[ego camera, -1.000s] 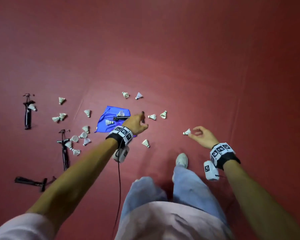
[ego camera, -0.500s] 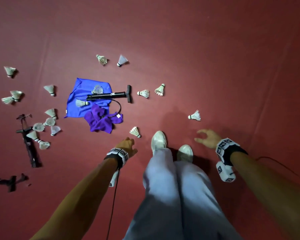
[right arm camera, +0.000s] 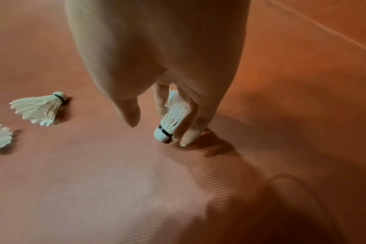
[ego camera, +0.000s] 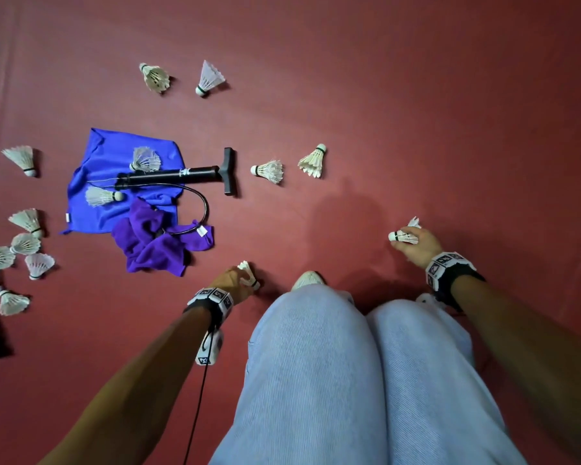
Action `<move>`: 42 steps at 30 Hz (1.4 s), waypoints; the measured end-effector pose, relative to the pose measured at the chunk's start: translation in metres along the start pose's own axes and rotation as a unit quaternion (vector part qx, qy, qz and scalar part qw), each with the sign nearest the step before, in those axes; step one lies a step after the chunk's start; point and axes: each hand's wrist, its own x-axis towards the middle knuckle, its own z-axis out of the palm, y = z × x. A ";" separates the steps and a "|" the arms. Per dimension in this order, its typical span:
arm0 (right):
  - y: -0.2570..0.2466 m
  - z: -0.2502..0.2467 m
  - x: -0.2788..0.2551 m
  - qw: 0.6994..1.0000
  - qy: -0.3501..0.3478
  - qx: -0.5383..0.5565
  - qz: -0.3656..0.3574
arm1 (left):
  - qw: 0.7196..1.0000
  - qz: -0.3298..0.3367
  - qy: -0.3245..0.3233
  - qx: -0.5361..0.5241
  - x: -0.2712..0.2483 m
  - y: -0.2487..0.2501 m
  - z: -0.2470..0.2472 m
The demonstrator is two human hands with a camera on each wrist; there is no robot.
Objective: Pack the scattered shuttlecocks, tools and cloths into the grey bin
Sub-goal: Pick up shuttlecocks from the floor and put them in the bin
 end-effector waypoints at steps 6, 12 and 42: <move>-0.052 -0.010 -0.046 0.994 0.027 0.102 0.010 | 0.999 -0.001 0.032 -0.004 -0.019 0.022 -0.015; -0.101 -0.062 -0.152 0.988 0.051 0.144 -0.026 | 0.996 -0.008 0.093 0.015 -0.112 0.067 -0.069; -0.463 -0.122 -0.877 0.894 -0.087 0.212 -0.385 | 0.703 0.087 0.594 -0.382 -0.835 0.042 -0.260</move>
